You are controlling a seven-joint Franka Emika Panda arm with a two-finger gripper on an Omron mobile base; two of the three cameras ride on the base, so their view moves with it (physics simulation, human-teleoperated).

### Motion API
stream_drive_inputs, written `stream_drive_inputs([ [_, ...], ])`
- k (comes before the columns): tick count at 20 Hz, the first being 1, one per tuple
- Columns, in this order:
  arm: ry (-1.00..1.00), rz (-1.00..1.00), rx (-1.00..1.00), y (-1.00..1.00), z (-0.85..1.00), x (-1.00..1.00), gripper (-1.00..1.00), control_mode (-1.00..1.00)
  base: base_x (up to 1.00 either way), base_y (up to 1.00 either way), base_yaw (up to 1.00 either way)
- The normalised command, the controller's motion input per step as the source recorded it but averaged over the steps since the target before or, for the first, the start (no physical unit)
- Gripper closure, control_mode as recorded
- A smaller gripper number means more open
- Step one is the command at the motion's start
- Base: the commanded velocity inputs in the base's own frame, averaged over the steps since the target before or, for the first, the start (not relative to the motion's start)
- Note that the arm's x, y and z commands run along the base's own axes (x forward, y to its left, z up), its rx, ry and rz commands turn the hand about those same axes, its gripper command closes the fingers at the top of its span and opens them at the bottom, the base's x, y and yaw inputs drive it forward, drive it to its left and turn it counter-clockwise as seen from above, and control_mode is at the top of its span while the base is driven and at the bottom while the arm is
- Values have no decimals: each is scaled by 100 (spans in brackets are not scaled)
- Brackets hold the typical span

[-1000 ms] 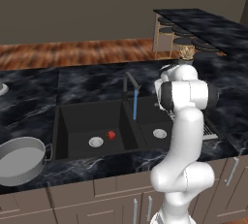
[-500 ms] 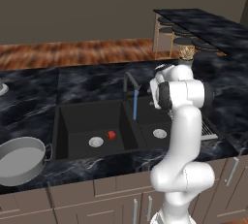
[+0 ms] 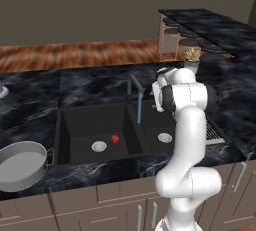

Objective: Dump the bell pepper from the pot into the sink. Then turn on the water and wash the bell pepper. Then turn off the water and put the bell pepper back in the pot.

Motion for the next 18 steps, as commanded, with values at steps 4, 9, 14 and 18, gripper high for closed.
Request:
stream_drive_inputs([
  [4,0,0,0,0,-11,20,-100,-100,0,0,0],
  [9,0,0,0,0,-8,25,-100,-100,0,0,0],
  [14,0,0,0,1,-12,26,-100,-100,0,0,0],
  [18,0,0,0,5,-10,25,-100,-100,0,0,0],
])
